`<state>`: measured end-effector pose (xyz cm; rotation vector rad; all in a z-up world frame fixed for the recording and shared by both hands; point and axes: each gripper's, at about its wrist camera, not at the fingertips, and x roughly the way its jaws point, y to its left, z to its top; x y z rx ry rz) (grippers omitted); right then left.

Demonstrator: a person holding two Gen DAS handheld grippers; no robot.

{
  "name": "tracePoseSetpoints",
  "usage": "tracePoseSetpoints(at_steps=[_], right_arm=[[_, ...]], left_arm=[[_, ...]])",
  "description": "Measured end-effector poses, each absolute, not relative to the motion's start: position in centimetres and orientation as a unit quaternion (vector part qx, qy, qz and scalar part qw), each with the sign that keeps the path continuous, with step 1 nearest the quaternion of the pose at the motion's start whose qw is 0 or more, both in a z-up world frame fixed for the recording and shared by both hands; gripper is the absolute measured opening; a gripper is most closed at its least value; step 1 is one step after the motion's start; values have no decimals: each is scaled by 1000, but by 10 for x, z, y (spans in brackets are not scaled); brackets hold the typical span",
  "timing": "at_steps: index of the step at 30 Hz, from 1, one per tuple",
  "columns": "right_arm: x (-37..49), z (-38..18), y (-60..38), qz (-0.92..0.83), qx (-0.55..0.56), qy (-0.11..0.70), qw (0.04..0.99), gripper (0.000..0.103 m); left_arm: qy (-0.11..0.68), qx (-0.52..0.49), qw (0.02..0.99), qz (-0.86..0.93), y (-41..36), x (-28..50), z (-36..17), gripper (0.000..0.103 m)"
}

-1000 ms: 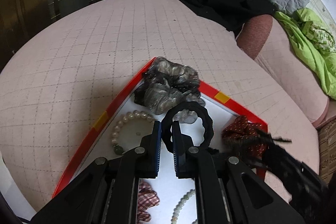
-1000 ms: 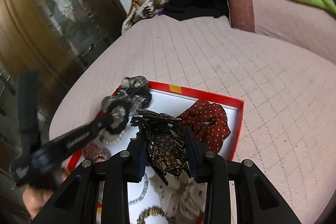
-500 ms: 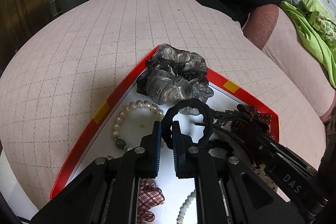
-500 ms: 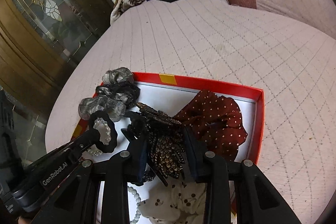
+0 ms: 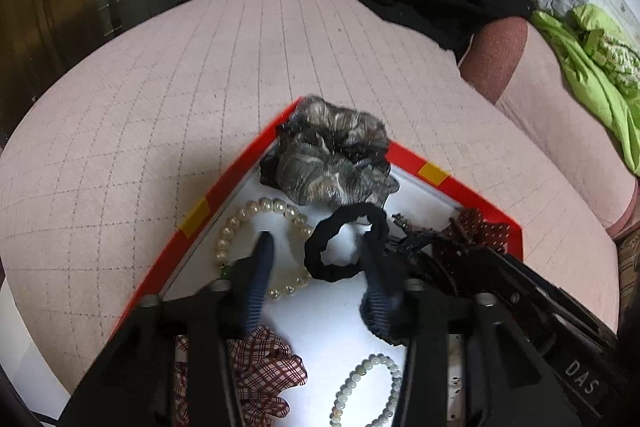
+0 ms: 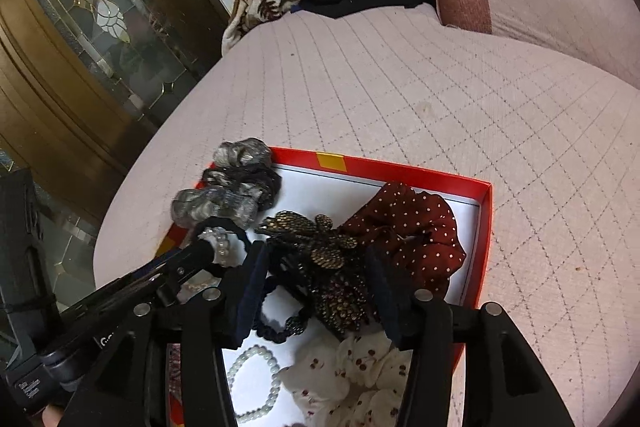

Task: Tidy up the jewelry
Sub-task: 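Lower hair tie and claw clip into the tray and open both tools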

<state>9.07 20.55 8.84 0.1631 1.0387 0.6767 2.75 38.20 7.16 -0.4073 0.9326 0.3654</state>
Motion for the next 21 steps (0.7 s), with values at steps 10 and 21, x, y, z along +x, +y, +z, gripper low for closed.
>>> tracePoseSetpoints(at_steps=[10, 21], right_arm=[[66, 119, 175, 304, 83, 467, 826, 59], [17, 128, 135, 270, 48, 457, 846, 62]], left_arm=[[427, -154, 870, 192, 364, 16, 79, 55], [394, -108, 892, 196, 325, -29, 101, 63]])
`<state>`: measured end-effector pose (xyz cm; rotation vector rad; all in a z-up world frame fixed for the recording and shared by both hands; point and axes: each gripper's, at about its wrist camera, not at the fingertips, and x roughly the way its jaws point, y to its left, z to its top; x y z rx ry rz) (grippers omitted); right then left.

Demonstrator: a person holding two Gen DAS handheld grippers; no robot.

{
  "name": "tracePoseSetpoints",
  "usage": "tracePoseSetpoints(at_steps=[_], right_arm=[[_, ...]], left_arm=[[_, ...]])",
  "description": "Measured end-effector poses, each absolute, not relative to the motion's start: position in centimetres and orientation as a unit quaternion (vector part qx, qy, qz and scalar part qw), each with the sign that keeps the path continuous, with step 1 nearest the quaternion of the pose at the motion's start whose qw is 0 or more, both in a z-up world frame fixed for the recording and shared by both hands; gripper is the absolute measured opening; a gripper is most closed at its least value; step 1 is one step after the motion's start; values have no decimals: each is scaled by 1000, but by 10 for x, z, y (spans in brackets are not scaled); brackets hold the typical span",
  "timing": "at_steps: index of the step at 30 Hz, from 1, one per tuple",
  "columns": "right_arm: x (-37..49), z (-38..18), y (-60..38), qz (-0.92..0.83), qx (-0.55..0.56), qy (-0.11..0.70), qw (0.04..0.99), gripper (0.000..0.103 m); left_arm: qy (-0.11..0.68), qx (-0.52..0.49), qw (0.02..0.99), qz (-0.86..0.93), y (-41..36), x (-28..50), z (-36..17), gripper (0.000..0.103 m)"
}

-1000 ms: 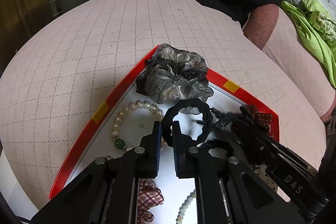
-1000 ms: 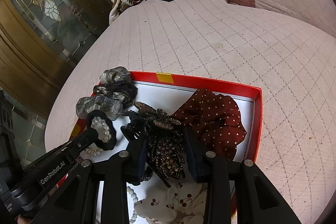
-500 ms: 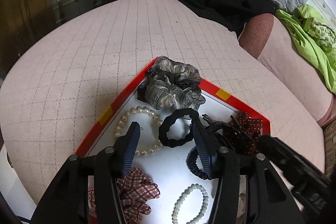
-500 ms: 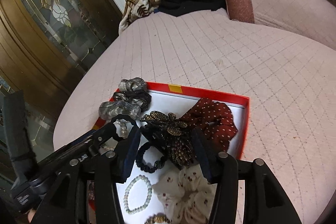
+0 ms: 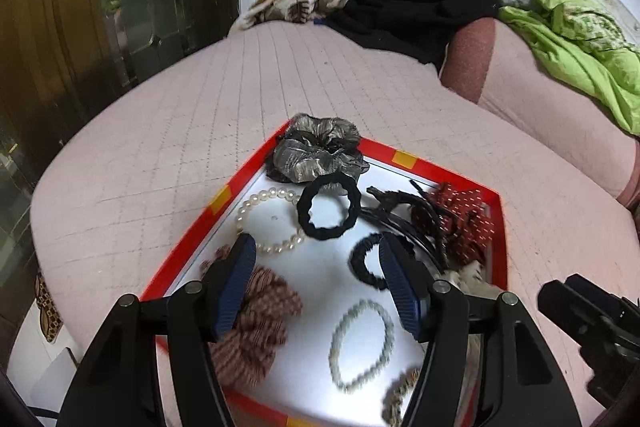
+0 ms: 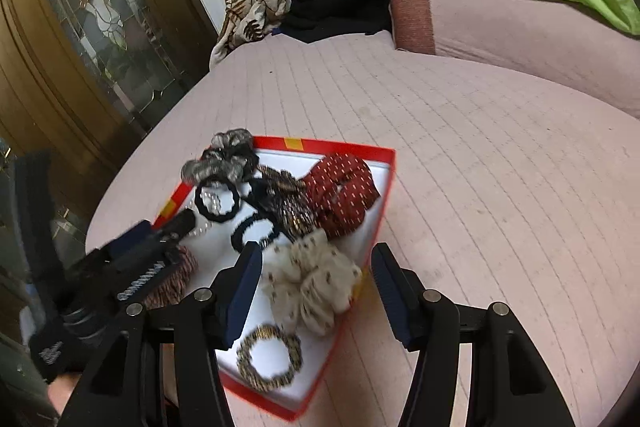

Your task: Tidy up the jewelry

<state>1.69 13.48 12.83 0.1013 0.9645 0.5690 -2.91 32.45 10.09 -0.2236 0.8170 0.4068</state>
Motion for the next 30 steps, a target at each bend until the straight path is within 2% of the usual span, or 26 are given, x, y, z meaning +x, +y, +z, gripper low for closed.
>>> tracePoseSetpoints(at_steps=[2, 4, 6, 11, 17, 21, 25, 30], right_arm=[[9, 130, 132, 268, 42, 454, 848, 62], [-2, 130, 128, 266, 31, 450, 852, 62], [-16, 130, 124, 264, 20, 447, 854, 63], [-43, 128, 109, 259, 6, 449, 856, 64], [-74, 133, 90, 251, -4, 445, 860, 66], [-96, 140, 82, 251, -9, 436, 864, 69], [-113, 145, 78, 250, -13, 430, 867, 70], [-131, 154, 72, 250, -14, 416, 874, 73]], left_arm=[[377, -100, 899, 202, 319, -45, 111, 65], [355, -95, 905, 216, 315, -61, 122, 74], [317, -93, 912, 243, 314, -84, 136, 88], [229, -83, 922, 300, 309, -140, 171, 100], [217, -96, 922, 307, 309, -182, 198, 102], [191, -70, 925, 322, 294, -204, 209, 102], [178, -39, 935, 303, 274, -221, 215, 102], [189, -53, 942, 273, 261, -228, 213, 103]])
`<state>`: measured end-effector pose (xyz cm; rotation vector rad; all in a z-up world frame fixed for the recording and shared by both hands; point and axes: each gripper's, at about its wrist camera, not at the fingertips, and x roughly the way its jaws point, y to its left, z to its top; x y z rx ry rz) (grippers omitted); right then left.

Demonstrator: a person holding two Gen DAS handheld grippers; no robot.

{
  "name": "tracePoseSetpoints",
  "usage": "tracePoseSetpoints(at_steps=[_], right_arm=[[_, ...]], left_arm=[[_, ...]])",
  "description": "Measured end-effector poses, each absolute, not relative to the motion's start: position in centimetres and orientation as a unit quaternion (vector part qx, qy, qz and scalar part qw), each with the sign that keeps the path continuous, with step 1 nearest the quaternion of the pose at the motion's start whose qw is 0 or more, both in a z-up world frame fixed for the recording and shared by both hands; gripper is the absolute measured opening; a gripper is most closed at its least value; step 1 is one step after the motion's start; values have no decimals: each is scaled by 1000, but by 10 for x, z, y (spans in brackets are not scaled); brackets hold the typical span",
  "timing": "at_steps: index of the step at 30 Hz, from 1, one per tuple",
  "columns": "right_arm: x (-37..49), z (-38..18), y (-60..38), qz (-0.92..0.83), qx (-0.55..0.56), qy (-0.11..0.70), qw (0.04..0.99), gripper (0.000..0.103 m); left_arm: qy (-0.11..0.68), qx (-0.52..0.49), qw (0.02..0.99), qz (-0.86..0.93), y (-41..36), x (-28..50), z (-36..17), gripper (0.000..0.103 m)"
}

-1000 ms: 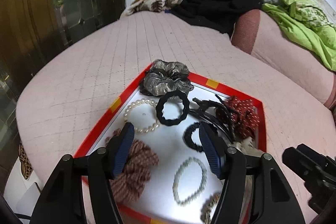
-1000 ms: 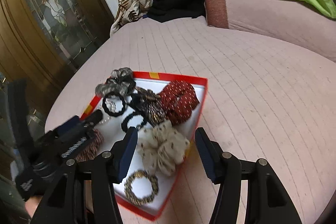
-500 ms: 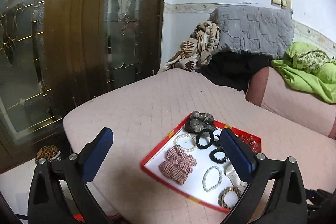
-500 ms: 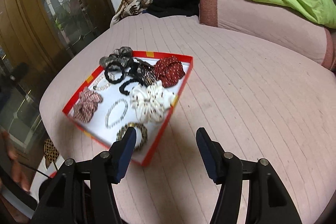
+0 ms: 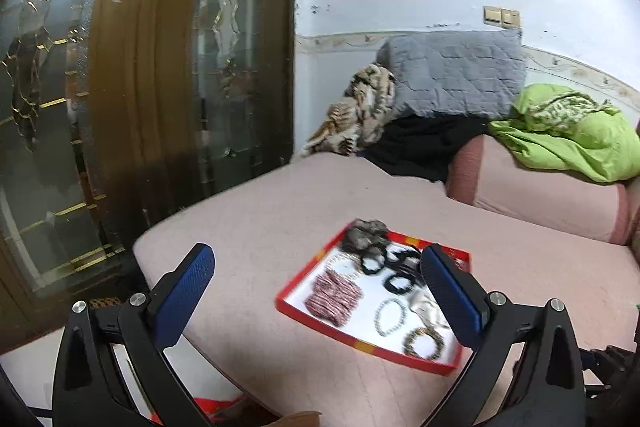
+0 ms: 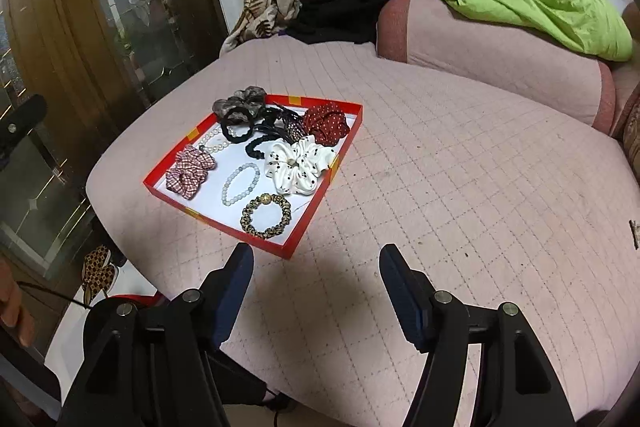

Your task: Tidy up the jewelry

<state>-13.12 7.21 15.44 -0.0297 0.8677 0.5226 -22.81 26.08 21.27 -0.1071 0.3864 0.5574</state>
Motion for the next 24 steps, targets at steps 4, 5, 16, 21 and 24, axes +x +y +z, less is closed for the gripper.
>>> tracePoseSetpoints(at_steps=[4, 5, 16, 21, 24], right_arm=[[-141, 158, 67, 241, -17, 404, 882, 76], [-142, 157, 66, 238, -19, 404, 883, 76], [-145, 150, 65, 195, -39, 404, 893, 77], [-143, 145, 64, 184, -40, 408, 893, 78], [-141, 143, 65, 181, -42, 411, 893, 78]], left_arm=[[237, -52, 938, 249, 251, -221, 202, 102], [247, -49, 937, 243, 248, -220, 199, 103], [326, 1, 920, 217, 231, -204, 162, 102], [344, 14, 917, 202, 227, -198, 152, 102], [353, 16, 915, 196, 227, -195, 147, 102]])
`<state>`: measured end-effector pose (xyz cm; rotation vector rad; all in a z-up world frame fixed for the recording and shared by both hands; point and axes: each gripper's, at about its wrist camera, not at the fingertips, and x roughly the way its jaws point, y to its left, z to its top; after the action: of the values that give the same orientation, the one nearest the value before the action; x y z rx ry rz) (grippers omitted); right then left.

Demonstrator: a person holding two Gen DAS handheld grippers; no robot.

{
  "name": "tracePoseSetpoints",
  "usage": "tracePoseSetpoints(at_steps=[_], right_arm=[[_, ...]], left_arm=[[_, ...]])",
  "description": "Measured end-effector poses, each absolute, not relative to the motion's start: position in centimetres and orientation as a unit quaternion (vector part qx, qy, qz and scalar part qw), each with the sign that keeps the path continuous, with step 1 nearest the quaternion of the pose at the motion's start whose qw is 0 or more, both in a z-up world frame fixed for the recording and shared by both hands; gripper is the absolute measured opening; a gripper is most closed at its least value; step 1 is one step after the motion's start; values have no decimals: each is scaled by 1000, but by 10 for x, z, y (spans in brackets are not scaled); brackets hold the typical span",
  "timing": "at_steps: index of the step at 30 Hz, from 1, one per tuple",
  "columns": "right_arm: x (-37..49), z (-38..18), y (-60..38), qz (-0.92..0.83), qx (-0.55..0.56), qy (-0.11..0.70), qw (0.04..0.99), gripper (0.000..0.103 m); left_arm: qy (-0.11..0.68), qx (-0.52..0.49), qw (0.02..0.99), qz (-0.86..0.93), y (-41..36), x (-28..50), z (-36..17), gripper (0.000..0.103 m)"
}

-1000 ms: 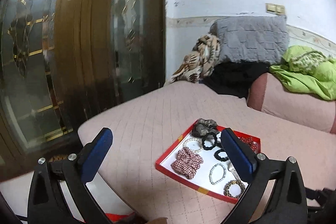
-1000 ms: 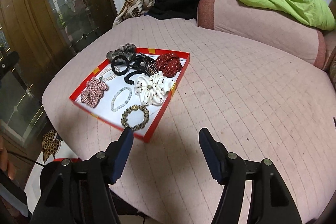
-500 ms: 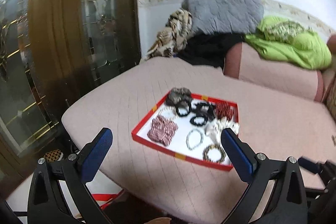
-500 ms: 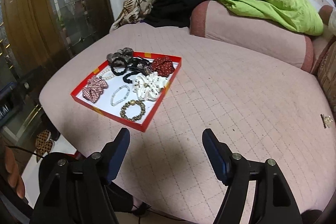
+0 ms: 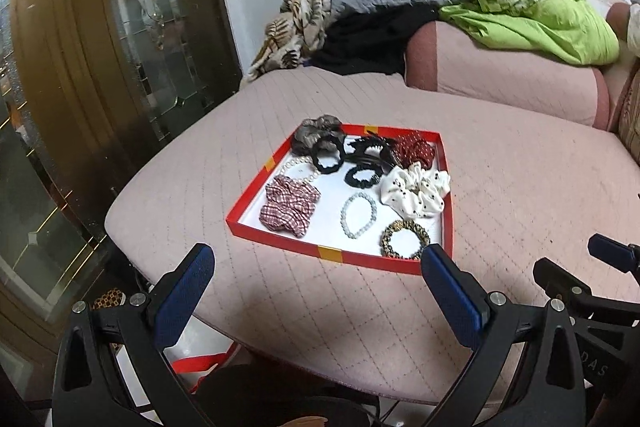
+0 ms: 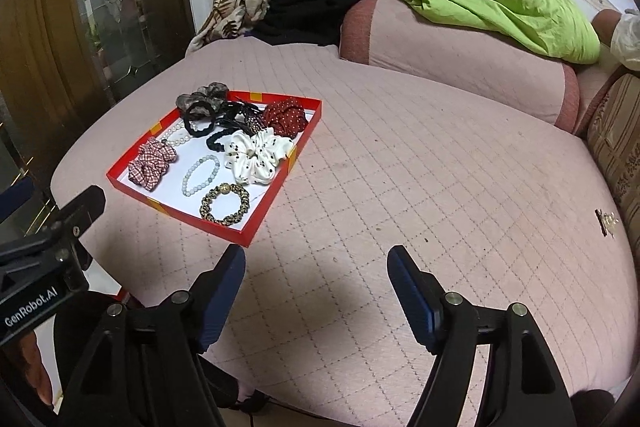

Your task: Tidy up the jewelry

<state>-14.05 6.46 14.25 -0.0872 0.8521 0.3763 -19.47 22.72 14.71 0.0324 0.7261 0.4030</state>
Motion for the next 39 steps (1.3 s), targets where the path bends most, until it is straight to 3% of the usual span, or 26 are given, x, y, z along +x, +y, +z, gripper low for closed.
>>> tracePoseSetpoints(at_steps=[39], right_arm=[[-134, 121, 83, 184, -76, 426, 882, 80]], left_arm=[[410, -23, 896, 172, 242, -176, 117, 102]])
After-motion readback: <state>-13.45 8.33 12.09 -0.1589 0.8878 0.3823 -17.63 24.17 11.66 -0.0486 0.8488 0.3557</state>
